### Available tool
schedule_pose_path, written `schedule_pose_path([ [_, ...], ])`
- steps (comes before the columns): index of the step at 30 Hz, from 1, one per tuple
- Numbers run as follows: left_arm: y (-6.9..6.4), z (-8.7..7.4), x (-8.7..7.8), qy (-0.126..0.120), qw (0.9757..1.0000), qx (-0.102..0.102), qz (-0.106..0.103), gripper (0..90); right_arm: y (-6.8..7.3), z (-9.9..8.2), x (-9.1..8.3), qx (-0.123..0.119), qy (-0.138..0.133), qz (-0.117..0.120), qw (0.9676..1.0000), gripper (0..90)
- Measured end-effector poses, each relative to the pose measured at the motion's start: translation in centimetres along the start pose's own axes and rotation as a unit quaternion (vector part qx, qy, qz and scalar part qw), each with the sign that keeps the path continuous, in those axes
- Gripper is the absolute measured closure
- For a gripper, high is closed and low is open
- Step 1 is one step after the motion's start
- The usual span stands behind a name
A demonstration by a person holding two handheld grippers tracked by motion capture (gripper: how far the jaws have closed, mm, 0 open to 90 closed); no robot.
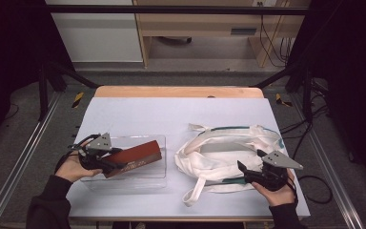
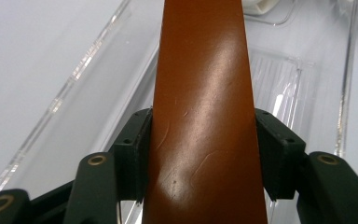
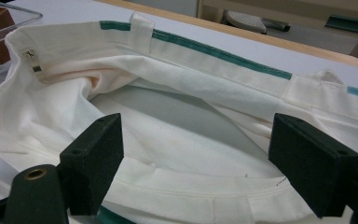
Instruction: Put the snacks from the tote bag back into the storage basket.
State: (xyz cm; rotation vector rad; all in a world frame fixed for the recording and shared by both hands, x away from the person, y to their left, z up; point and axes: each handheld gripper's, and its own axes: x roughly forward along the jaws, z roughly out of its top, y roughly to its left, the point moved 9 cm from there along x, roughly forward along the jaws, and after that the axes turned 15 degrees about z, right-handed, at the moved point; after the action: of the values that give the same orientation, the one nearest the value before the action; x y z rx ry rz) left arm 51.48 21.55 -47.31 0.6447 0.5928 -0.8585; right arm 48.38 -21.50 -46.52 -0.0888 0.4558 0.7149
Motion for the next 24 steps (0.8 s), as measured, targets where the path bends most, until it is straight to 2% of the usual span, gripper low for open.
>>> schedule_pose_path([
  [3, -0.3, -0.4, 0.5, 0.015, 0.9998, -0.009, -0.002, 43.2, 0.0, 0.0, 0.0, 0.001, 0.001, 0.000, 1.0000, 18.4],
  [5, -0.4, -0.6, 0.7, 0.032, 0.9995, -0.005, -0.003, 43.1, 0.0, -0.1, 0.1, 0.000, 0.001, 0.001, 1.0000, 18.4],
  [15, -0.4, -1.0, 1.1, 0.057, 0.9983, -0.007, -0.001, 42.4, 0.1, -0.1, 0.2, -0.001, 0.002, 0.002, 1.0000, 18.3],
  [16, -0.4, -1.1, 1.1, 0.065, 0.9978, -0.014, 0.004, 42.2, 0.1, -0.1, 0.1, -0.001, 0.002, 0.002, 1.0000, 18.4],
  [19, -0.2, -1.4, 1.3, 0.073, 0.9971, -0.010, 0.017, 41.4, 0.1, -0.1, 0.1, 0.000, 0.002, 0.002, 1.0000, 18.3],
  [21, 0.0, -1.1, 1.0, 0.058, 0.9978, -0.019, 0.024, 38.5, 0.1, 0.0, 0.1, 0.000, 0.002, 0.002, 1.0000, 18.3],
  [24, 0.5, 0.1, -0.3, 0.016, 0.9982, -0.049, 0.032, 33.8, 0.1, 0.0, 0.1, 0.001, 0.002, 0.003, 1.0000, 18.2],
])
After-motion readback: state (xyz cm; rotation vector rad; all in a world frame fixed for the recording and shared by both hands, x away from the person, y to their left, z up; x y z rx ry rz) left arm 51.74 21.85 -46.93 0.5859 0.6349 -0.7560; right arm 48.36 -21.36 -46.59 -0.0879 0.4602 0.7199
